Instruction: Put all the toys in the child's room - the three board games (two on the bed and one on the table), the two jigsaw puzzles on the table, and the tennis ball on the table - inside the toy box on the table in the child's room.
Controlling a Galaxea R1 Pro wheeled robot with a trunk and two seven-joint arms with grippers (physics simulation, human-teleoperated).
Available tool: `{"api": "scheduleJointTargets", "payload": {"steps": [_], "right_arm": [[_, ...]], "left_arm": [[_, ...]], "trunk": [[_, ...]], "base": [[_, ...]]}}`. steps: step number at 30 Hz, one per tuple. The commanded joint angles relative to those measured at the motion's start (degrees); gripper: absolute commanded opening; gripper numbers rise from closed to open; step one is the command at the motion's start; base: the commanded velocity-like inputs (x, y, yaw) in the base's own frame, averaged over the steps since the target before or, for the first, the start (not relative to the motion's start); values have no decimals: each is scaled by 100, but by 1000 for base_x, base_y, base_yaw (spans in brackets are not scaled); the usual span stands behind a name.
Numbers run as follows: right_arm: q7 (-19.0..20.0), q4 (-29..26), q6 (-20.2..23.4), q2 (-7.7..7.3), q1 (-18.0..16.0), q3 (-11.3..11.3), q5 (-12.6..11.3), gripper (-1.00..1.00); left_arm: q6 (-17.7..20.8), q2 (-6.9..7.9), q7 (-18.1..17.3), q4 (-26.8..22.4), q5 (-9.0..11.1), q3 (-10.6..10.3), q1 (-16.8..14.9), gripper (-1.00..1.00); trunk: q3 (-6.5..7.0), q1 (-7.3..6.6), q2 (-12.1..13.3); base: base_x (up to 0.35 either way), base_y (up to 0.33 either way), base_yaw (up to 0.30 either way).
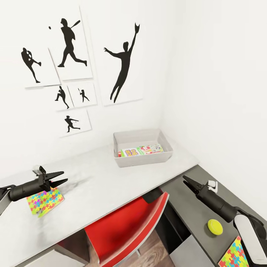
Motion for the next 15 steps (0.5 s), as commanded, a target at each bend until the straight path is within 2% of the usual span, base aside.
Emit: {"api": "scheduleJointTargets", "payload": {"steps": [1,7,15], "right_arm": [[-1,-1,35,0,-5,-5,-17,100],[-24,-10,27,-2,-5,-7,-12,100],[-14,-37,26,-8,-5,-19,-12,100]], "left_arm": [[60,5,-19,2,23,-25,-6,100],[60,11,-19,7,18,-22,-6,100],[61,21,-19,7,16,-22,-6,100]], "trunk": [[-11,3,-11],[-6,3,-11],[40,3,-11]], "base": [[0,0,0],[-41,0,12],[-46,0,156]]}}
